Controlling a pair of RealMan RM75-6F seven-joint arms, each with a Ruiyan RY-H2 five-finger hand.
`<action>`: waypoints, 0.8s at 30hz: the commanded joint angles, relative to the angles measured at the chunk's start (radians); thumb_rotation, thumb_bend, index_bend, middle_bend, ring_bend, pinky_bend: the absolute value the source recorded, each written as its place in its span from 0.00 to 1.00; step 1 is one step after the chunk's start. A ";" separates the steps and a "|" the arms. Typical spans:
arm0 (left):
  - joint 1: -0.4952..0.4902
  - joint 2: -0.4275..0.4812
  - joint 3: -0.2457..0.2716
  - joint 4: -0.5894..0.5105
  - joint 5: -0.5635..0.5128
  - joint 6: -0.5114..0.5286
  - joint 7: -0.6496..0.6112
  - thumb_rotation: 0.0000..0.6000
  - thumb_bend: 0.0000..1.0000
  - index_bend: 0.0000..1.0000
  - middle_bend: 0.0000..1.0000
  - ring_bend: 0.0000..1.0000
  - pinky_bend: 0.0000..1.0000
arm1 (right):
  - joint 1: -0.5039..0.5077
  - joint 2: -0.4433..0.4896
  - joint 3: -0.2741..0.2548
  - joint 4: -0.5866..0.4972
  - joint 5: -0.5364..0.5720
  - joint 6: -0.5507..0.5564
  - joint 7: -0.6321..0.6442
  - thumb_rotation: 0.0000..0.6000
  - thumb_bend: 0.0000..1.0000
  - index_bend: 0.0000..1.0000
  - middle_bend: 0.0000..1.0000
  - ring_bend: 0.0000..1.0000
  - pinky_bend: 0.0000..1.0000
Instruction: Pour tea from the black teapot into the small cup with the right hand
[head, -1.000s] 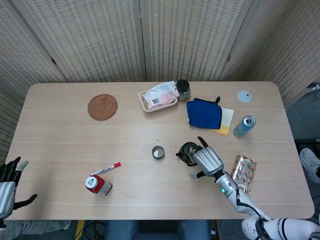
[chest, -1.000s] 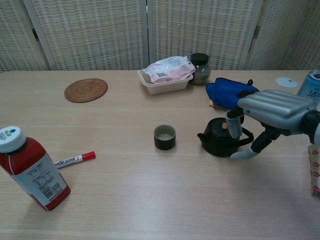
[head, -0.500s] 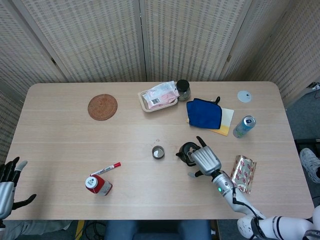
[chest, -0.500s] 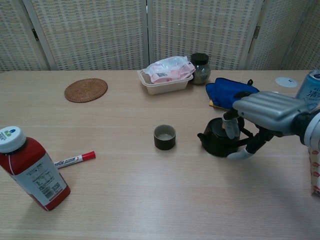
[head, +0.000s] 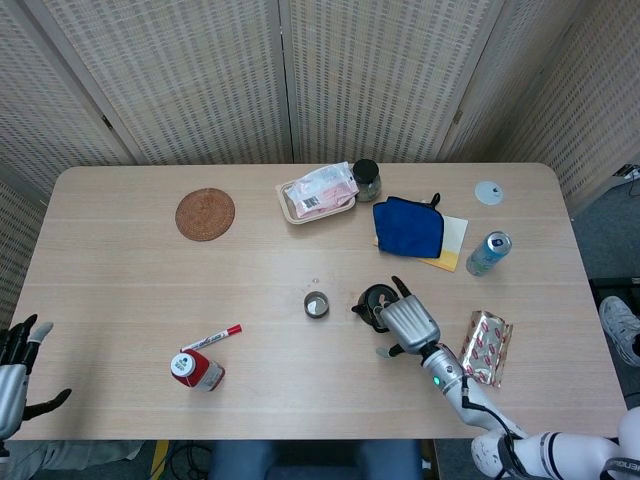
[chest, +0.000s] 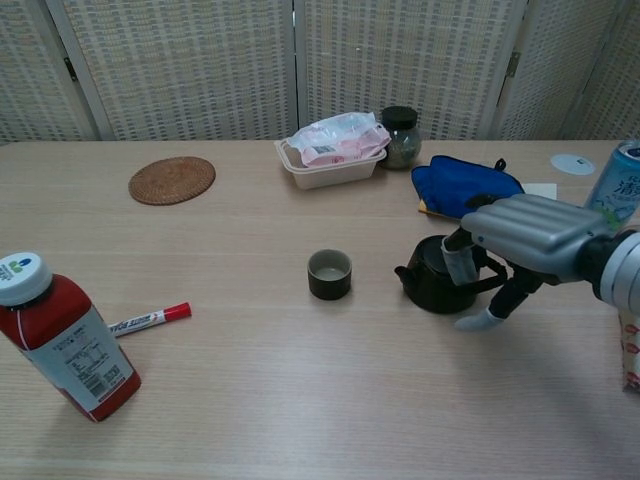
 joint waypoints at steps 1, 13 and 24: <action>0.002 0.000 0.001 0.002 0.000 0.002 -0.003 1.00 0.00 0.10 0.00 0.00 0.00 | 0.001 -0.002 -0.002 -0.003 0.004 0.002 -0.004 0.67 0.00 0.52 0.48 0.44 0.00; 0.002 -0.002 0.000 0.009 0.001 0.000 -0.011 1.00 0.00 0.10 0.00 0.00 0.00 | 0.004 -0.007 -0.018 -0.009 0.032 0.008 -0.045 0.71 0.00 0.52 0.51 0.46 0.00; 0.001 -0.004 -0.001 0.013 0.000 -0.003 -0.014 1.00 0.00 0.10 0.00 0.00 0.00 | 0.005 -0.016 -0.036 0.000 0.053 0.004 -0.072 0.76 0.00 0.53 0.52 0.46 0.00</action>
